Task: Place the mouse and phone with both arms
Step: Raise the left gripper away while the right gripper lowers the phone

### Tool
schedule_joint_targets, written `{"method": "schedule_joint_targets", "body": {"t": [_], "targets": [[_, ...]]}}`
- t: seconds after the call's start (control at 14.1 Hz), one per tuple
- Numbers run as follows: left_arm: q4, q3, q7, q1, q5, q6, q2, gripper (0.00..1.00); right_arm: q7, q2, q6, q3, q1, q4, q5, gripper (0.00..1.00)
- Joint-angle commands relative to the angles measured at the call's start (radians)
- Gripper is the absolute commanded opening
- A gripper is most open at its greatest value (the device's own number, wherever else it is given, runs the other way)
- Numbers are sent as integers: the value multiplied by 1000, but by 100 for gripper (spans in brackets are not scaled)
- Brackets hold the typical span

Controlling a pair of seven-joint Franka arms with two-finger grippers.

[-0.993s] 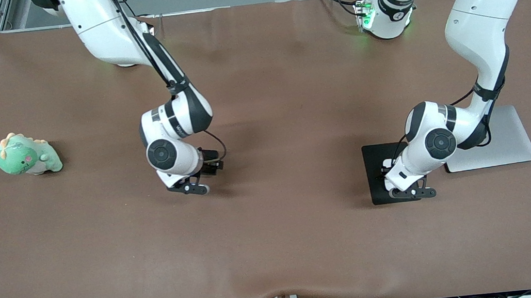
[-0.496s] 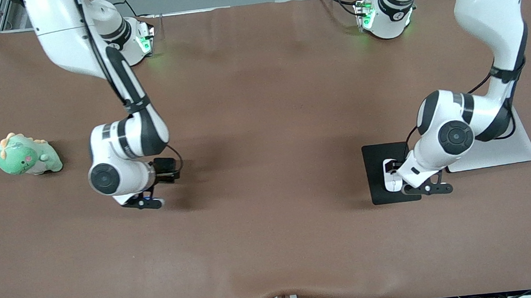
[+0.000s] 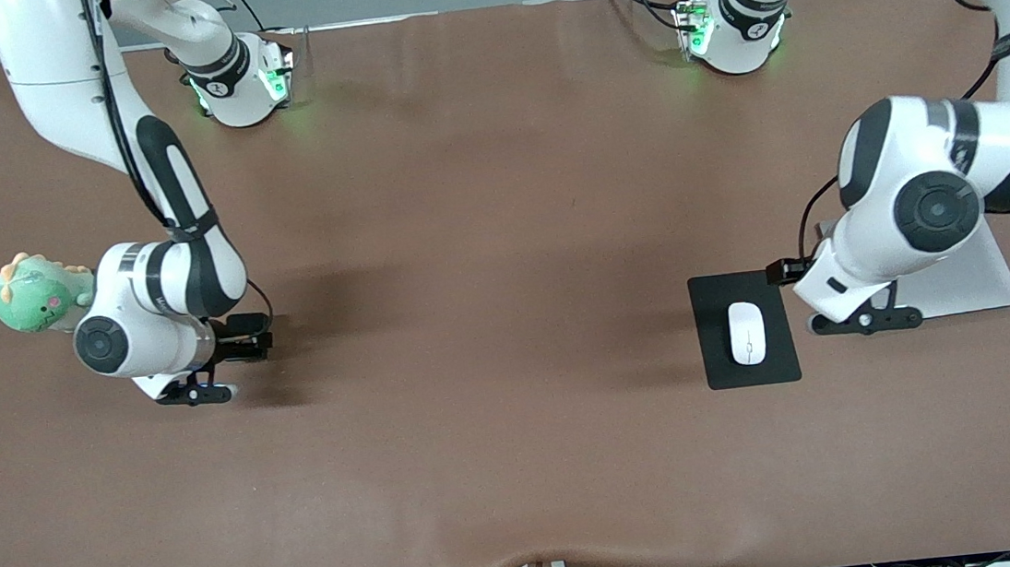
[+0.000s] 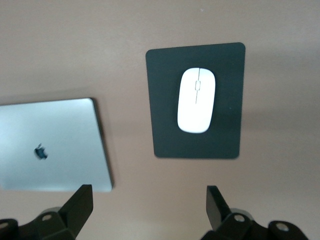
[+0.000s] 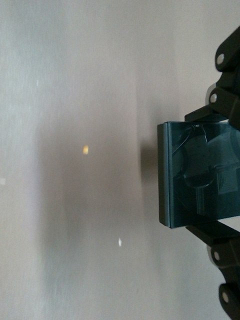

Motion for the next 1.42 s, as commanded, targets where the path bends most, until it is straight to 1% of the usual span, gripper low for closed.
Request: {"method": "schedule_joint_targets", "body": {"t": [0.0,0.14,0.28,0.35,0.5,0.57,0.78,0.92,1.06,1.28,1.35], "targets": [[102,-12,5,11,-30,-116,-21,100,-84,-54,3,-42,-13,-58,-16,0],[115,-3,22,21,-57,-135,-72,100,-163,-76,5,-91,-13,-95,-16,0],[106,52,80,-4,-87,-153,-142,100,-237,-83,9,-139,-13,-125,-16,0],[107,81,102,-30,-105,-188,-175,100,-254,-84,18,-154,-13,-148,-16,0],[107,173,139,-82,-166,-227,-240,100,-280,-91,87,-162,-13,-202,-16,0],[107,201,162,-88,-194,-247,-265,100,-288,-91,119,-162,-15,-220,-15,0],[112,247,257,-110,-200,-275,-317,100,-294,-88,173,-161,-15,-273,-15,0],[112,258,315,-110,-200,-298,-348,100,-294,-82,184,-161,-18,-277,-13,0],[109,262,321,-110,-200,-330,-376,100,-294,-82,183,-159,-23,-279,-10,0],[110,262,303,-104,-202,-339,-379,100,-293,-79,181,-158,-23,-277,-1,0],[110,262,303,-102,-202,-342,-380,100,-293,-79,179,-158,-21,-277,-1,27]]}}
